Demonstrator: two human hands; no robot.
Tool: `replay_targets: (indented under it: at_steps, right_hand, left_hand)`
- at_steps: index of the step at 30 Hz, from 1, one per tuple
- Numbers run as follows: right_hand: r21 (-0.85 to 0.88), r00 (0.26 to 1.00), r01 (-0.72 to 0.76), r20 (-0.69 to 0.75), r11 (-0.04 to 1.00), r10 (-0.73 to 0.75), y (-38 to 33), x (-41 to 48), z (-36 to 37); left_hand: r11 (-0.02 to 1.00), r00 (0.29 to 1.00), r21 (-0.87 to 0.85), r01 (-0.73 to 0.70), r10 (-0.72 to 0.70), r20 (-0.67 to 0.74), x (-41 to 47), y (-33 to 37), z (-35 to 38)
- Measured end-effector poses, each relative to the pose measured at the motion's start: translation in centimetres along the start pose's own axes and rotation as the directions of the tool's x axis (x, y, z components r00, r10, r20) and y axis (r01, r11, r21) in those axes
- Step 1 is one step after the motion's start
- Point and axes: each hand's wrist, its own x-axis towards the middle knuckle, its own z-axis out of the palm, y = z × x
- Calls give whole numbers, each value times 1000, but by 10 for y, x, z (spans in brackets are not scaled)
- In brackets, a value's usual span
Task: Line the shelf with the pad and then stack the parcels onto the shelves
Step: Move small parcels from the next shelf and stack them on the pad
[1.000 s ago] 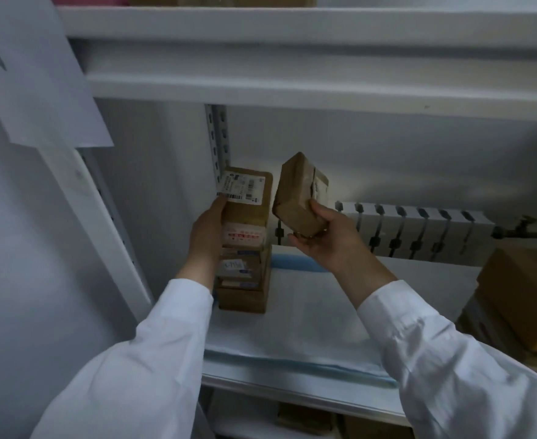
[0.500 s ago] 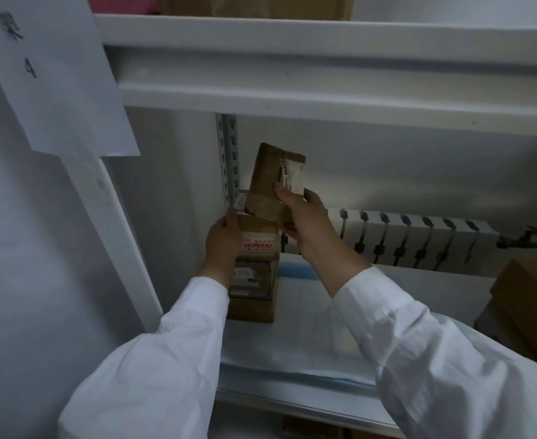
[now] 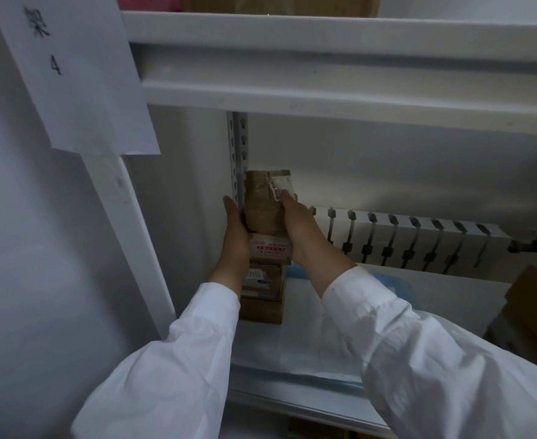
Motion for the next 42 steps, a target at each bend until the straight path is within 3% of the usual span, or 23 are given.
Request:
replay_targets:
  at_steps: [3,7,16,19,25,28,31,33,36,42]
  right_hand:
    - [144,999,-40,37,989,35,-4,-6,0]
    - [241,989,-77,139,968,44,0,1,-2]
    - [197,985,-38,173,980,4,8,-2,3]
    - [181,988,-27,156,983,-2,8,-7,0]
    - [160,992,-38,127,986,18,-4,-28,-28]
    - [92,998,31,60,995,-37,-6,-40,-41]
    - [81,989,148,-41,986,-145,2,-50,-61]
    - [81,979,190,-89,978,-183,8,-55,-78]
    - [52,976,188,-125,981,-181,12,-63,-105]
    - [-85,968,142,-197,986,-156,22,-87,-171]
  left_hand:
    - [1000,1000,-28,-13,13,-3,1,1,0]
    - [995,992,75,-70,77,-102,4,9,-3]
    - [990,980,126,-64,86,-182,2,7,-5]
    - [972,958,210,-102,153,-241,2,2,-3]
    - [755,750,589,-287,560,-352,-19,-1,9]
    - [614,644,643,-458,728,-236,-32,-3,23]
    - [521,594,590,-617,800,-85,-47,-10,46]
    - [569,625,504,-650,777,-73,-61,-20,64]
    - [695,733,373,-615,678,-55,-72,-37,86]
    - [913,952,284,-291,306,-8,-78,-72,131]
